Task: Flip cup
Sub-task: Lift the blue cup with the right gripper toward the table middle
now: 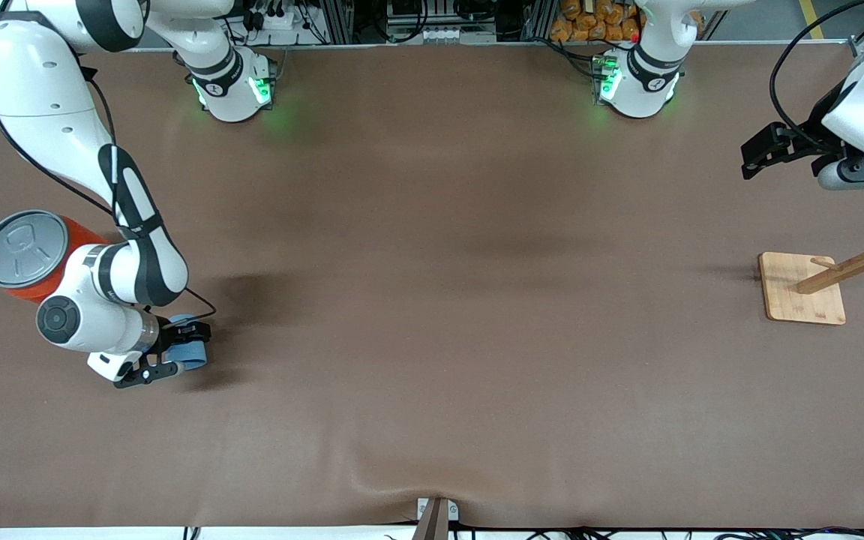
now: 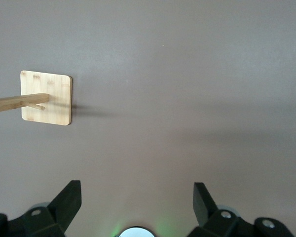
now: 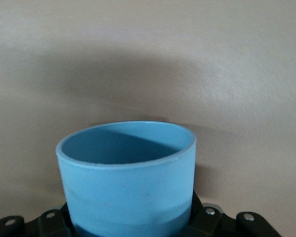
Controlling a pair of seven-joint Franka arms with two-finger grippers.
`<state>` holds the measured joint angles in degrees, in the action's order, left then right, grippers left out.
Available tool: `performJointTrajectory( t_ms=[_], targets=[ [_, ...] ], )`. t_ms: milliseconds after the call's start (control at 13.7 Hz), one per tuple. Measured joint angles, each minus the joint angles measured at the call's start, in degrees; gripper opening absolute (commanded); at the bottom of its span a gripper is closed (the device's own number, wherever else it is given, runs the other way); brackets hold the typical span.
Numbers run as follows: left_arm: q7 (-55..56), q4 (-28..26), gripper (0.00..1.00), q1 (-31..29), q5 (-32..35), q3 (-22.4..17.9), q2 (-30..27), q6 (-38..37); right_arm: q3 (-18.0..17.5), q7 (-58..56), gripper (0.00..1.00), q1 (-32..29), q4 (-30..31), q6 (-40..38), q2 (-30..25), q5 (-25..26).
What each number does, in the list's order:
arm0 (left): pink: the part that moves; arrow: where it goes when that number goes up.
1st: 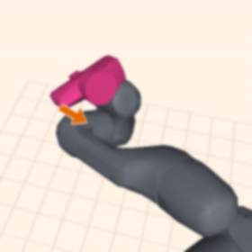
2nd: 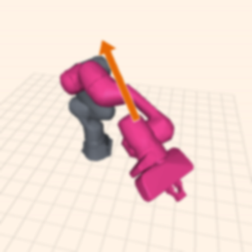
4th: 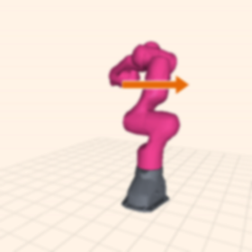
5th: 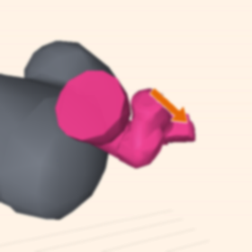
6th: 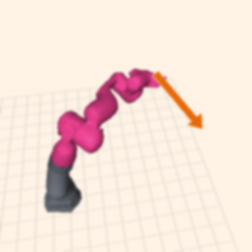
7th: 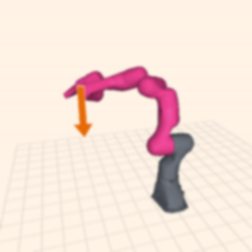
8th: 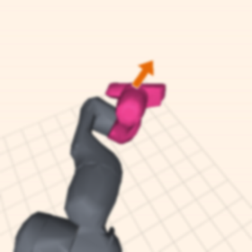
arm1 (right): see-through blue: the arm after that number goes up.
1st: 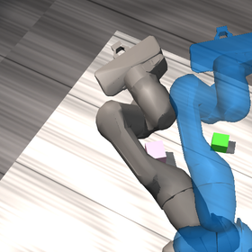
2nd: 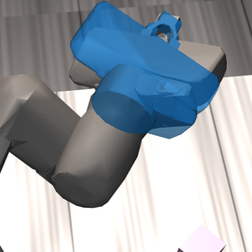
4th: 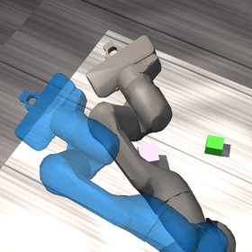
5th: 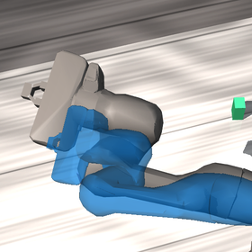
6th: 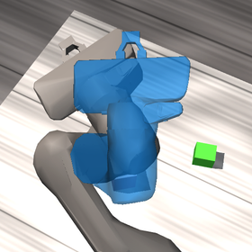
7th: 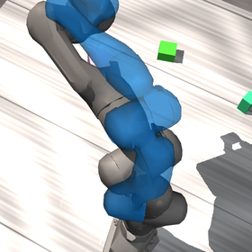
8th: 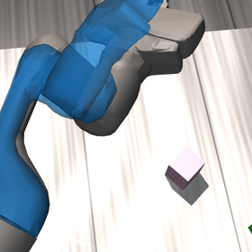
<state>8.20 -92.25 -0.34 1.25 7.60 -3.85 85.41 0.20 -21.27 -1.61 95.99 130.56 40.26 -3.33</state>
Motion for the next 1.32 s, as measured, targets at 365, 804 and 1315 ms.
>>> performJointTrajectory(
  t_ms=[365, 804, 1315],
  targets=[
    [0.0, 0.0, 1.00, -0.1, 0.0, -0.1, 0.2, 0.0, -2.2, -10.7, 0.33, 0.1, -0.3, 0.0, -1.3, 0.0],
    [0.0, 0.0, 1.00, 0.0, -0.8, 0.0, 0.4, 0.0, -5.1, -23.2, 0.23, 1.1, -1.2, -0.2, -2.8, 0.0],
    [0.0, -0.1, 1.00, 0.2, -1.9, 0.1, 2.5, 0.8, -10.3, -26.4, 0.30, 3.5, -3.5, -3.7, -3.6, 0.0]
  ],
)
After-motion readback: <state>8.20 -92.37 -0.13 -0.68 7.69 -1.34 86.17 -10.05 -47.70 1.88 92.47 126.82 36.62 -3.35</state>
